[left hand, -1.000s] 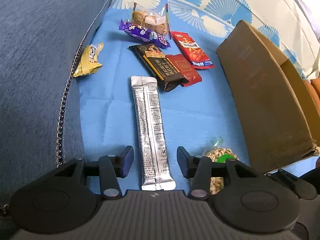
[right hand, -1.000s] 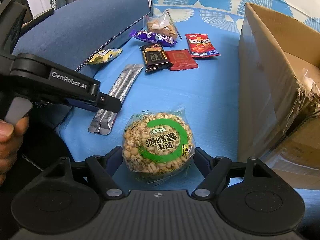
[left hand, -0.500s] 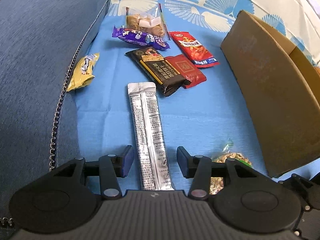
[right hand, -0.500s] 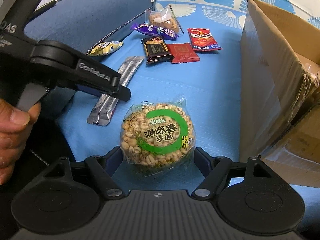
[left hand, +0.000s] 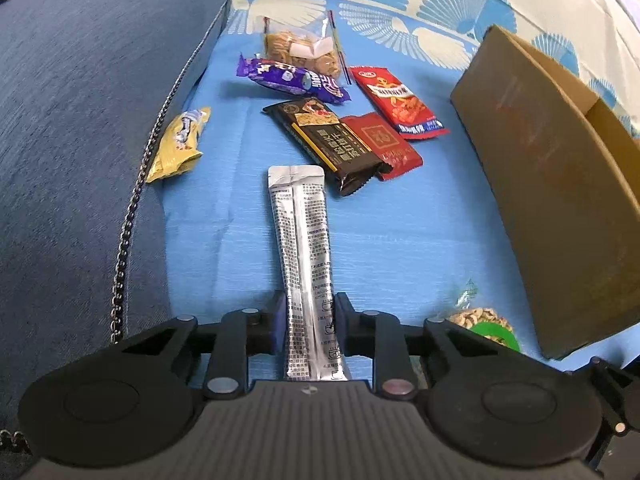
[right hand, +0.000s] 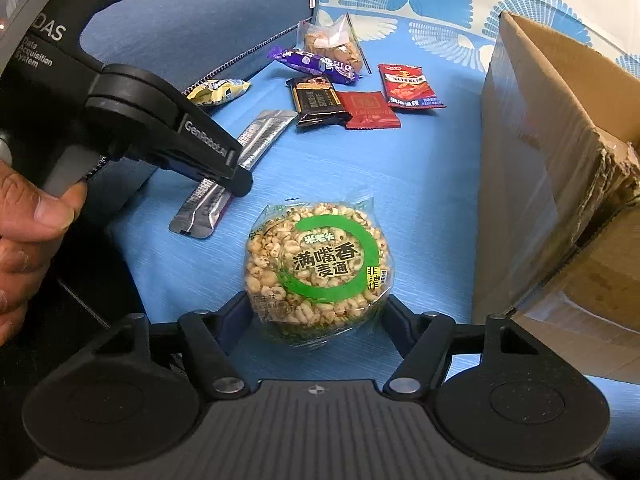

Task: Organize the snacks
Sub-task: 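Lift the puffed grain pack with the right gripper while the left gripper holds the silver stick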

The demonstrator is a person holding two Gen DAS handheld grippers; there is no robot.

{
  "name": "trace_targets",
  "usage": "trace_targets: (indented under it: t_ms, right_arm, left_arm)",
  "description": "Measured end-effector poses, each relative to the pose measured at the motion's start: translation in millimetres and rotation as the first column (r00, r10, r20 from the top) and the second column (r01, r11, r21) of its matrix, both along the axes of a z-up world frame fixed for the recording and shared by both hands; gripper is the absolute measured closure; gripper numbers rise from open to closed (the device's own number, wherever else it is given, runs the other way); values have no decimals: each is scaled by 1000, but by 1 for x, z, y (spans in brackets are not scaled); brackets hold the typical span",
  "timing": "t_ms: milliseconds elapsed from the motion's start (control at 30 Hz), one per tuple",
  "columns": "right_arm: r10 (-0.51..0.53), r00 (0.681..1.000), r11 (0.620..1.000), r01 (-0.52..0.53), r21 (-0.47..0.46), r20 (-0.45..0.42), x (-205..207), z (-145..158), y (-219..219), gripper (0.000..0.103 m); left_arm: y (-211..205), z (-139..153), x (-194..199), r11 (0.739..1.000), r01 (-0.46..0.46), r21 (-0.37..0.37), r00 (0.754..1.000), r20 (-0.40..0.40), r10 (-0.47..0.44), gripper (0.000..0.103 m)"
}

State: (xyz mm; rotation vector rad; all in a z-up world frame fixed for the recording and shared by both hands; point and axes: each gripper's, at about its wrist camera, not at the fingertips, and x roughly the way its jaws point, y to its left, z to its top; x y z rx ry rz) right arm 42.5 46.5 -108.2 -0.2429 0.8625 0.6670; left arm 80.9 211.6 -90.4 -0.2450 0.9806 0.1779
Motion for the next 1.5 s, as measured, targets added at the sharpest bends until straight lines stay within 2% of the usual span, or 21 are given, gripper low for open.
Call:
trace_targets:
  t_ms: [267,533,867,1133,1500]
  right_arm:
    - [-15,999,1000,14,27,38,-6,12,-1,32]
    - [-14,996,996,6,85,92,-16,33,0,32]
    - [-17,990,986,-6,166,139,-26,55,-14,32]
    - [-12,978,975,-35,220,209,-28,71,-32,32]
    - [-38,945,939,-77,336,324,-24,92,-76,32]
  left_arm:
    - [13,13,-19,995,-16,-94,996,86,24,77]
    - [14,28,-37,992,-1,-123,983,182,24,77]
    - [12,42,-52,993,-26,-118,972,231,53,77]
    - [5,47,-56,992,-27,-122,967,248,57,77]
    - [13,48,-58,966,-9,-259,961,265,80,77]
